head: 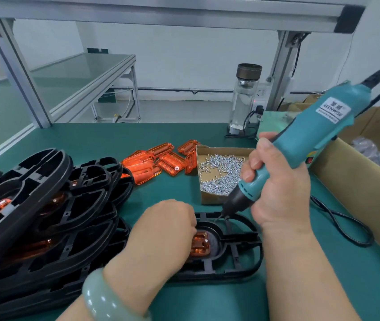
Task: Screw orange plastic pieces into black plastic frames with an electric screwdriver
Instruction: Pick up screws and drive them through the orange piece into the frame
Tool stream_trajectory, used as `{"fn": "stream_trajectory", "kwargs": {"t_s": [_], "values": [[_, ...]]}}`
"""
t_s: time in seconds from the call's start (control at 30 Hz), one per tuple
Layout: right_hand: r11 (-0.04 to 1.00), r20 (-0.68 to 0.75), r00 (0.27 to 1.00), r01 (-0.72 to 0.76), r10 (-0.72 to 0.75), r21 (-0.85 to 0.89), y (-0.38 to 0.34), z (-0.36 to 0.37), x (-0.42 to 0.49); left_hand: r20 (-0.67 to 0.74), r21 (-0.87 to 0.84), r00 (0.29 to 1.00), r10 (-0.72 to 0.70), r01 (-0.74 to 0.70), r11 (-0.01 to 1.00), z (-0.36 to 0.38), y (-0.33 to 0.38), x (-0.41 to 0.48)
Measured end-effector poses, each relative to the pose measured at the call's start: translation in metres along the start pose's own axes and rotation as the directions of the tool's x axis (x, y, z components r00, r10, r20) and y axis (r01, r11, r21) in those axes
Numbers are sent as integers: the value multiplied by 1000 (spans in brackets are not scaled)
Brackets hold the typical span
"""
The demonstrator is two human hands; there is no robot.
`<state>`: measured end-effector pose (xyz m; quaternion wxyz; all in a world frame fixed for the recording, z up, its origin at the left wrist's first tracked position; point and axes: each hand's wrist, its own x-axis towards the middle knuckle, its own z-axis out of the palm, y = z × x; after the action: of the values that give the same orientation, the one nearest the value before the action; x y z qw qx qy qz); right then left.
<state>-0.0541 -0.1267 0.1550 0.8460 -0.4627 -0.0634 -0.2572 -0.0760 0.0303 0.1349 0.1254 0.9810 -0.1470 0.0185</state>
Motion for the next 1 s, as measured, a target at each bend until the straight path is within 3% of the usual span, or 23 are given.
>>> {"fn": "stream_trajectory", "kwargs": {"t_s": [0.1, 0.2, 0.4, 0.57, 0.83, 1.0], "values": [[999, -54, 998, -16, 15, -29, 2, -2, 3, -117, -88, 993, -6, -4, 996, -11, 3, 20], [999, -87, 995, -47, 44, -27, 4, -4, 5, -126, -134, 992, 30, -47, 990, -12, 12, 51], [983, -107, 977, -182, 184, 31, 9, -7, 7, 119, 82, 971, 205, -216, 973, 4, 33, 109], [970, -138, 960, -244, 242, 7, 12, -6, 8, 234, 225, 954, 187, -240, 944, 15, 34, 125], [968, -121, 960, -250, 251, 27, 12, -2, 5, 136, 163, 977, 165, -186, 969, 20, 33, 134], [970, -131, 962, -242, 241, 12, 12, -4, 6, 31, -48, 989, 144, -142, 989, 17, 29, 124]]}}
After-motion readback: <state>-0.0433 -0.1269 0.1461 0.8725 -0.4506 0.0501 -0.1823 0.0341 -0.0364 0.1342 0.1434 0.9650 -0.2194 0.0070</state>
